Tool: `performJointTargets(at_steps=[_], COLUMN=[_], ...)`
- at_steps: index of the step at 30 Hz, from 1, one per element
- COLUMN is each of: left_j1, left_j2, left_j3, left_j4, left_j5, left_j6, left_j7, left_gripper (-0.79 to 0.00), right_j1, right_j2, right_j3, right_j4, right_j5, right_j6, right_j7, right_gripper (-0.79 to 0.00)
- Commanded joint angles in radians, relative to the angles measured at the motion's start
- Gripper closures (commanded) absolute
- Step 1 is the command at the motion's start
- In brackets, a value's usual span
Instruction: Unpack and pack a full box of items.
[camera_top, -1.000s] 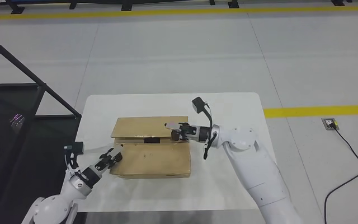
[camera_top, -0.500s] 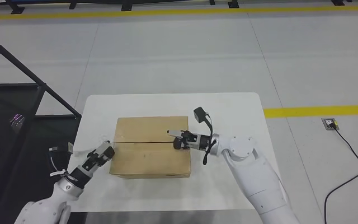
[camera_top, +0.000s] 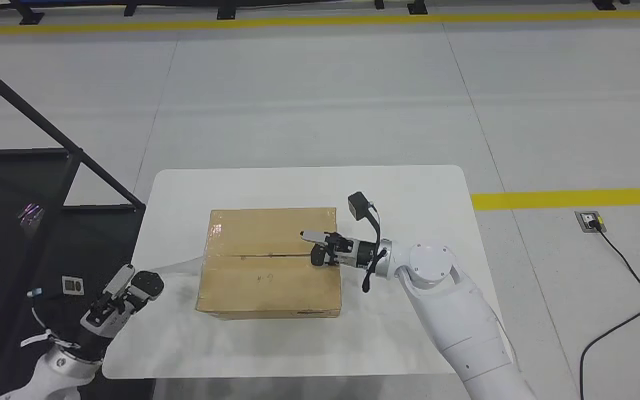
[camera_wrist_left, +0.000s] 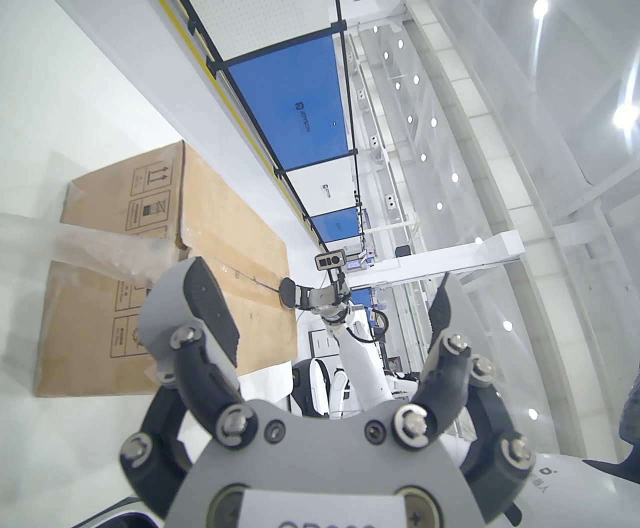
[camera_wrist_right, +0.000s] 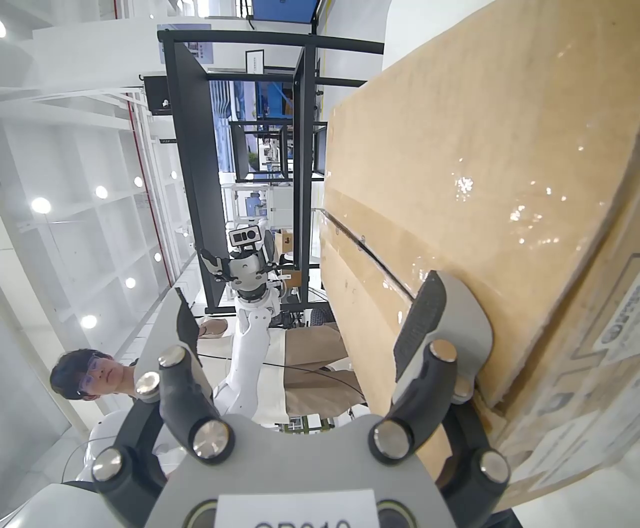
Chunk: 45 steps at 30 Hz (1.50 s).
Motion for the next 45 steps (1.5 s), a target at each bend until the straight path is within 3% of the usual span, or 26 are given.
performJointTargets(at_steps=[1,7,11,15,19,24,29,33,37,45], left_j1=[0.0,-0.003,-0.051,-0.082,-0.177,-0.327,-0.439,-0.468,-0.445,-0.343], left_j2=[0.0,-0.002,-0.015,-0.031,-0.05,-0.075,-0.097,-0.108,-0.11,-0.106], left_j3=[0.0,0.015,0.098,0.175,0.255,0.343,0.4,0.415,0.39,0.304], left_j4=[0.0,0.026,0.12,0.239,0.368,0.528,0.616,0.628,0.603,0.439], left_j5=[0.0,-0.01,-0.024,-0.1,-0.193,-0.211,-0.245,-0.243,-0.235,-0.149], left_j6=[0.0,0.04,0.132,0.149,0.181,0.154,0.137,0.078,0.001,-0.117], left_j7=[-0.001,0.02,0.127,0.147,0.162,0.222,0.219,0.235,0.25,0.336], left_gripper=[-0.785,-0.785,-0.785,-0.785,-0.785,-0.785,-0.785,-0.785,-0.785,-0.785], right_j1=[0.0,0.0,0.0,0.0,0.0,0.0,0.0,0.0,0.0,0.0], right_j2=[0.0,0.0,0.0,0.0,0.0,0.0,0.0,0.0,0.0,0.0], right_j3=[0.0,0.0,0.0,0.0,0.0,0.0,0.0,0.0,0.0,0.0], right_j4=[0.0,0.0,0.0,0.0,0.0,0.0,0.0,0.0,0.0,0.0], right_j5=[0.0,0.0,0.0,0.0,0.0,0.0,0.0,0.0,0.0,0.0], right_j6=[0.0,0.0,0.0,0.0,0.0,0.0,0.0,0.0,0.0,0.0], right_j7=[0.0,0.0,0.0,0.0,0.0,0.0,0.0,0.0,0.0,0.0], right_gripper=[-0.785,-0.785,-0.785,-0.785,-0.785,-0.785,-0.785,-0.785,-0.785,-0.785])
